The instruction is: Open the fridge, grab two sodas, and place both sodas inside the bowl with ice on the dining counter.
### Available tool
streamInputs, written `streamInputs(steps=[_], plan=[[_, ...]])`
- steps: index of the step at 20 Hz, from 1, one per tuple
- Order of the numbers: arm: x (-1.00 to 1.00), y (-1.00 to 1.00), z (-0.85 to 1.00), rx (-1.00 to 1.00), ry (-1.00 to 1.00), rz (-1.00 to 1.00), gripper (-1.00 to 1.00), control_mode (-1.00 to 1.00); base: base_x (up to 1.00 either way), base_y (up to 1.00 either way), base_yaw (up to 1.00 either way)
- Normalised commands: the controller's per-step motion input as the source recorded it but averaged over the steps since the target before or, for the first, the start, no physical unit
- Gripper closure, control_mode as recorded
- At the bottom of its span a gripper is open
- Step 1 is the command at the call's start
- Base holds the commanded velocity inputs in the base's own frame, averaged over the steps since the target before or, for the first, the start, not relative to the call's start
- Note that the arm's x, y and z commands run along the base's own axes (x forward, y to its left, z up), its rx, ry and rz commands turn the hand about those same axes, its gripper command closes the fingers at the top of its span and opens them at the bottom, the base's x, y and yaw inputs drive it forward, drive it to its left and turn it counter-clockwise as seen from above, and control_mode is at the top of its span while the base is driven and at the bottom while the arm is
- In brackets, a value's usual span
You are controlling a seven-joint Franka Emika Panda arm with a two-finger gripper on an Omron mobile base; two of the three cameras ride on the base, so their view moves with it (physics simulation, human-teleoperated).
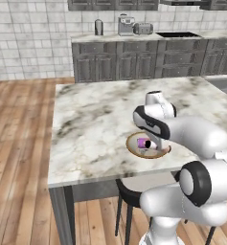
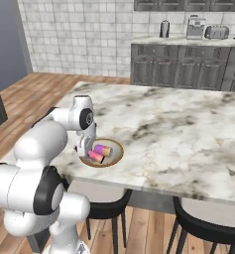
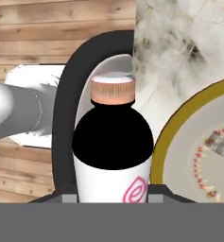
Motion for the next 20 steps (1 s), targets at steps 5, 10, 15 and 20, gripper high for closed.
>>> streamInputs(steps=[5,10,15,20], plan=[[0.16,0.0,-0.06,0.0,0.0,0.01,1.0,-1.0,0.0,0.0,0.0],[0.17,0.0,-0.08,0.0,0.0,0.01,1.0,-1.0,0.0,0.0,0.0],[0.12,0.0,-0.13,0.0,0.0,0.01,1.0,-1.0,0.0,0.0,0.0],[0.15,0.0,-0.14,0.0,0.0,0.01,1.0,-1.0,0.0,0.0,0.0]])
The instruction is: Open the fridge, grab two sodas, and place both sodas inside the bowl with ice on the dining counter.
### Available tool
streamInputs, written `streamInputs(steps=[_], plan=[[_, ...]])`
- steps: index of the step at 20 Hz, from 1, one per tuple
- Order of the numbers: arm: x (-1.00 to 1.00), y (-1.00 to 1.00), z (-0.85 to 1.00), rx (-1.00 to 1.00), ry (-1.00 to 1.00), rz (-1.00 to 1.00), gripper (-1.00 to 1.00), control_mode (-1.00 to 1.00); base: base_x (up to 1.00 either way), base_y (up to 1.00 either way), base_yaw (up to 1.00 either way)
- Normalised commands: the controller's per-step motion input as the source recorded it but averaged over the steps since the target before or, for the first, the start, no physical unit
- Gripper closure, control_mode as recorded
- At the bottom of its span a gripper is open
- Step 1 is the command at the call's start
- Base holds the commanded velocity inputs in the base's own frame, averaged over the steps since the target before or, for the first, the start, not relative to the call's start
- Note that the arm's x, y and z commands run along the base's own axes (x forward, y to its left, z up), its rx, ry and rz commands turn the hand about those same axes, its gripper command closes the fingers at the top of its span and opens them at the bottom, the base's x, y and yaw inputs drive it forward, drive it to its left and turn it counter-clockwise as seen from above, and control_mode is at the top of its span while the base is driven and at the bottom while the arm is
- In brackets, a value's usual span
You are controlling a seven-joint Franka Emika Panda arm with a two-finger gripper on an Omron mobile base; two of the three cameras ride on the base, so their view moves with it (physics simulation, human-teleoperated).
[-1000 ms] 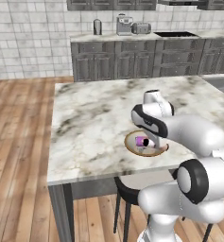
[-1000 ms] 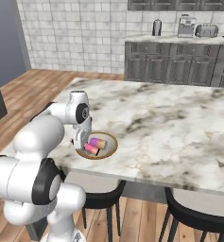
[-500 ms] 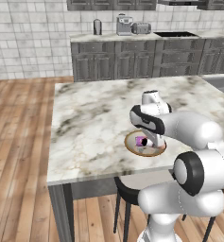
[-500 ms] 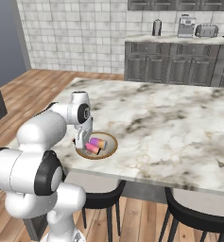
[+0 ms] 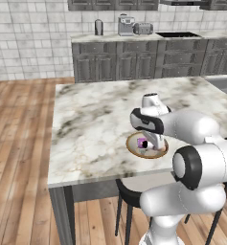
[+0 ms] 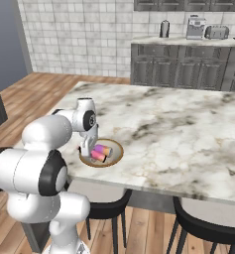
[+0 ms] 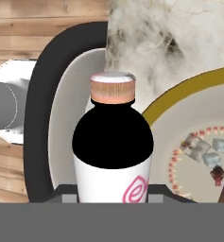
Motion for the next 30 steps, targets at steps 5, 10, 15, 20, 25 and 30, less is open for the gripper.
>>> streamInputs(steps=[5,10,15,20,25,30], plan=[[0.18,0.0,-0.1,0.0,0.0,0.01,1.0,-1.0,0.0,0.0,0.0],[0.16,0.0,-0.11,0.0,0.0,0.01,1.0,-1.0,0.0,0.0,0.0],[0.15,0.0,-0.13,0.0,0.0,0.01,1.0,-1.0,0.0,0.0,0.0],[0.17,0.0,-0.15,0.0,0.0,0.01,1.0,-1.0,0.0,0.0,0.0],[0.17,0.0,-0.16,0.0,0.0,0.01,1.0,-1.0,0.0,0.0,0.0],[0.07,0.0,-0.11,0.0,0.0,0.02,1.0,-1.0,0.0,0.0,0.0]])
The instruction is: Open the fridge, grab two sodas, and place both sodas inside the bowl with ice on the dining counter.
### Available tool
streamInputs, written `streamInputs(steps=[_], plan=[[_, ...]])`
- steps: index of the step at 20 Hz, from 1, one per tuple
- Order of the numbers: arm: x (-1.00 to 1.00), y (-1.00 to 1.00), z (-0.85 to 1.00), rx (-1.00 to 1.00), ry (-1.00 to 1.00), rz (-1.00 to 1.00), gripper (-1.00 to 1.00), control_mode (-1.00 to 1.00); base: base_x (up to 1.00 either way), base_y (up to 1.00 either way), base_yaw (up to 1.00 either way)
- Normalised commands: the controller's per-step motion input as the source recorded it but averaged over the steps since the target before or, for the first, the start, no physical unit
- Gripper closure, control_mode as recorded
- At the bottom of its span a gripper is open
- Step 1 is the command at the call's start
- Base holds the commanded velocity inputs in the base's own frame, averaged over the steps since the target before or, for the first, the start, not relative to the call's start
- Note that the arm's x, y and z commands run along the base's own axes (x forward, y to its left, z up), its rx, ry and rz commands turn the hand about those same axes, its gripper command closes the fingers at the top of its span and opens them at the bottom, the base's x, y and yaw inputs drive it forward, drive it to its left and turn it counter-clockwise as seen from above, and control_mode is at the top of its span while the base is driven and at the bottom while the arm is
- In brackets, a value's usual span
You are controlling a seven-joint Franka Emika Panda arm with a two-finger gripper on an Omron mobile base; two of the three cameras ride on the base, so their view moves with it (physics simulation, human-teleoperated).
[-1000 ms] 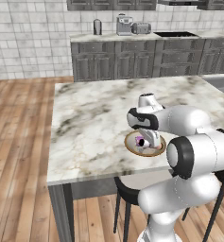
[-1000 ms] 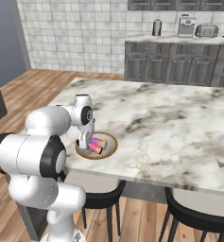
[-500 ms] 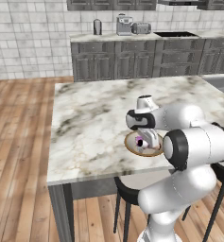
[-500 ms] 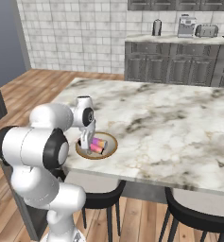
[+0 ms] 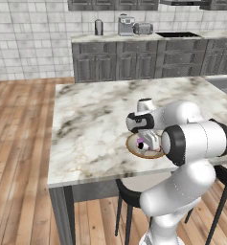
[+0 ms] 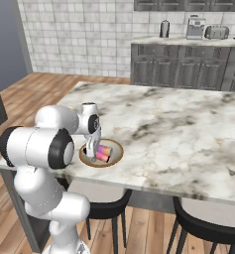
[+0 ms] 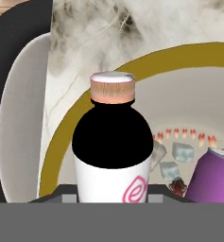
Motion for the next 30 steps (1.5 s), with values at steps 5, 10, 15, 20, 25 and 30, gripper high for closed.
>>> streamInputs(steps=[5,10,15,20,25,30], plan=[[0.07,0.0,-0.08,0.0,0.0,0.02,1.0,-1.0,0.0,0.0,0.0],[0.08,0.0,-0.14,0.0,0.0,0.02,1.0,-1.0,0.0,0.0,0.0],[0.08,0.02,-0.16,0.0,0.0,0.02,1.0,-1.0,0.0,0.0,0.0],[0.03,0.03,-0.13,0.0,0.0,0.02,-1.0,-1.0,0.0,0.0,0.0],[0.0,0.09,-0.03,0.0,0.0,0.01,-1.0,-1.0,0.0,0.0,0.0],[0.0,0.0,0.0,0.0,0.0,0.0,-1.0,-1.0,0.0,0.0,0.0]])
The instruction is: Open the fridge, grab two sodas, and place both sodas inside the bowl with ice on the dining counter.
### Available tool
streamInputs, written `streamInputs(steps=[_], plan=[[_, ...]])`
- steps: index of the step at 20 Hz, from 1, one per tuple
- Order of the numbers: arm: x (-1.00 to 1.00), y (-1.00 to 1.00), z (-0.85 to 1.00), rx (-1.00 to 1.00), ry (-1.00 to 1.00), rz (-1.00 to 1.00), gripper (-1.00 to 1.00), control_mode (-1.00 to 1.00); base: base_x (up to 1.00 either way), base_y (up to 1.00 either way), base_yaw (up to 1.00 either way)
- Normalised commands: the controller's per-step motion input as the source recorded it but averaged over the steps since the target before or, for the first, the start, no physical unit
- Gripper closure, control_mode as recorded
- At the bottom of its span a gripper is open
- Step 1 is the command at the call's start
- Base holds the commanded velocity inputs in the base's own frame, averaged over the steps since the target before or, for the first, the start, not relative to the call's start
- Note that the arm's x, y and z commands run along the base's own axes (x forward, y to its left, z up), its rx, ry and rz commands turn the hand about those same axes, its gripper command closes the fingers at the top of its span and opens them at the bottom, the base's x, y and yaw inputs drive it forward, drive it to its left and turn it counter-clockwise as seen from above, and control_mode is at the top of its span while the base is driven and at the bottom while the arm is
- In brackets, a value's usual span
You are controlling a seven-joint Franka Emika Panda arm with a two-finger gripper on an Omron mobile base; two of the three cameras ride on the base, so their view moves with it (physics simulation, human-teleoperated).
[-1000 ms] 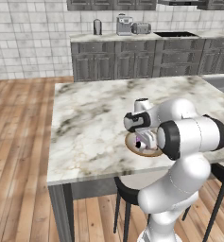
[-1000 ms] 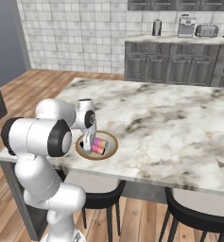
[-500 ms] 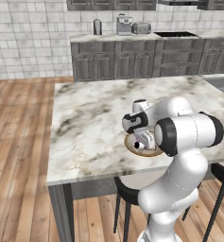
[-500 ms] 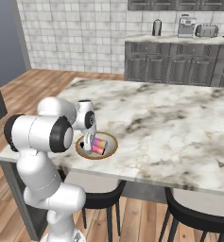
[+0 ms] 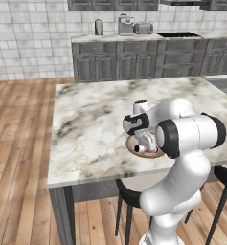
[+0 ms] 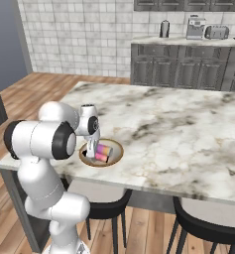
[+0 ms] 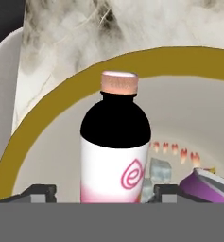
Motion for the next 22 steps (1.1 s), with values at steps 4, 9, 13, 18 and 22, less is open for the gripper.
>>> streamInputs(steps=[4,9,13,18,22], plan=[[-0.09,-0.08,0.27,0.0,-0.06,0.0,-1.0,-1.0,0.0,0.0,0.0],[-0.17,-0.14,0.48,0.0,-0.05,0.0,-1.0,-1.0,0.0,0.0,0.0],[-0.2,-0.1,0.59,0.0,-0.03,0.0,-1.0,-1.0,0.0,0.0,0.0],[-0.22,-0.13,0.73,0.0,-0.01,0.0,-1.0,-1.0,0.0,0.0,0.0],[-0.34,-0.05,0.81,0.02,0.0,-0.08,-1.0,-1.0,0.0,0.0,0.0]])
